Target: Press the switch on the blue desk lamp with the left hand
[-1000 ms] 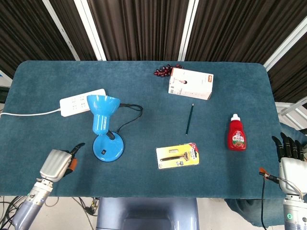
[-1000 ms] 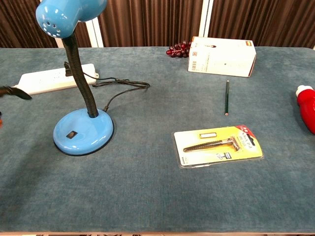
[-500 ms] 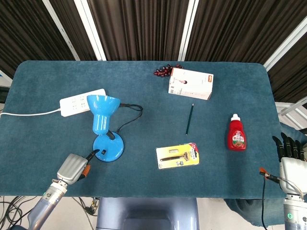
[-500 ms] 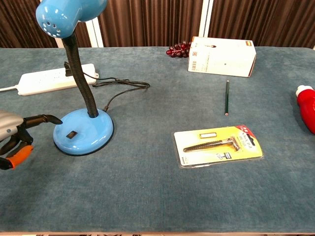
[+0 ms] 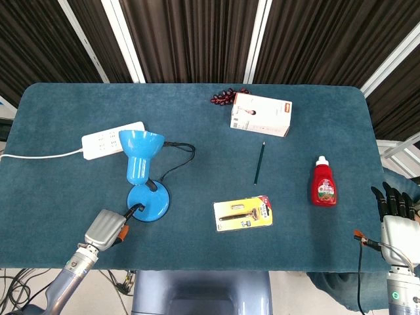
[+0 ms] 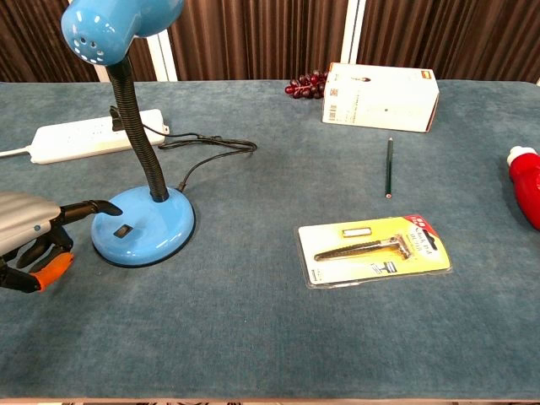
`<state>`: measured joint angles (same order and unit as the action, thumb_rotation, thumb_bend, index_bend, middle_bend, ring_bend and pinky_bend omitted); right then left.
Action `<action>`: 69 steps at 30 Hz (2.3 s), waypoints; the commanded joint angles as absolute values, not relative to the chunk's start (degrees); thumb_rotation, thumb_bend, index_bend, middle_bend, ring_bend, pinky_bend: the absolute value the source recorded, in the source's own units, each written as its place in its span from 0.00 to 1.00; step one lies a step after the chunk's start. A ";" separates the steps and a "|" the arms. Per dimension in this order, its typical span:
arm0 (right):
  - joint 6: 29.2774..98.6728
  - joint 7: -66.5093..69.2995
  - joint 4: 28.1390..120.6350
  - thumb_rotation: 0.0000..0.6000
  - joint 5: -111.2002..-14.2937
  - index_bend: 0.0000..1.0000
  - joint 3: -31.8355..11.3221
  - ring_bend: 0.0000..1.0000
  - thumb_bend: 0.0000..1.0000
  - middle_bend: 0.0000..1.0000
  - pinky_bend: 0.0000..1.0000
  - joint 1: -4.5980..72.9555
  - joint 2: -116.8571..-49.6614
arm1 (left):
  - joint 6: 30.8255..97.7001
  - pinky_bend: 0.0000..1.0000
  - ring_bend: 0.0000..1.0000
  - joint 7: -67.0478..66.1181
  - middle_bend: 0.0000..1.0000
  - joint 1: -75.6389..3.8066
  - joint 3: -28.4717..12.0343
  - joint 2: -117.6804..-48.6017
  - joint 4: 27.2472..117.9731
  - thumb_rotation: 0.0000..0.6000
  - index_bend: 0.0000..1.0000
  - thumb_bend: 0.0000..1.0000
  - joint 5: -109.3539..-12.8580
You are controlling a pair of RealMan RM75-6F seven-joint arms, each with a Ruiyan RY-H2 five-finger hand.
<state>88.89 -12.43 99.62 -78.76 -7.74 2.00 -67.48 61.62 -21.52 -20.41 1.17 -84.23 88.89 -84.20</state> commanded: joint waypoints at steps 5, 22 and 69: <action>88.81 -12.45 99.57 1.00 -78.52 0.12 -7.81 0.04 0.14 0.05 0.00 2.03 -67.55 | 61.52 0.89 0.71 -21.60 0.76 -20.71 1.33 -84.47 88.50 1.00 0.10 0.61 -83.71; 89.20 -12.13 99.90 1.00 -78.27 0.12 -8.04 0.04 0.14 0.05 0.00 1.84 -67.45 | 60.90 0.89 0.71 -22.50 0.76 -21.36 2.60 -85.08 87.68 1.00 0.10 0.61 -82.86; 89.03 -12.88 99.92 1.00 -79.10 0.12 -7.43 0.04 0.14 0.05 0.00 1.94 -67.77 | 90.13 0.13 0.08 -11.41 0.20 -8.90 3.08 -65.84 100.34 1.00 0.13 0.18 -90.29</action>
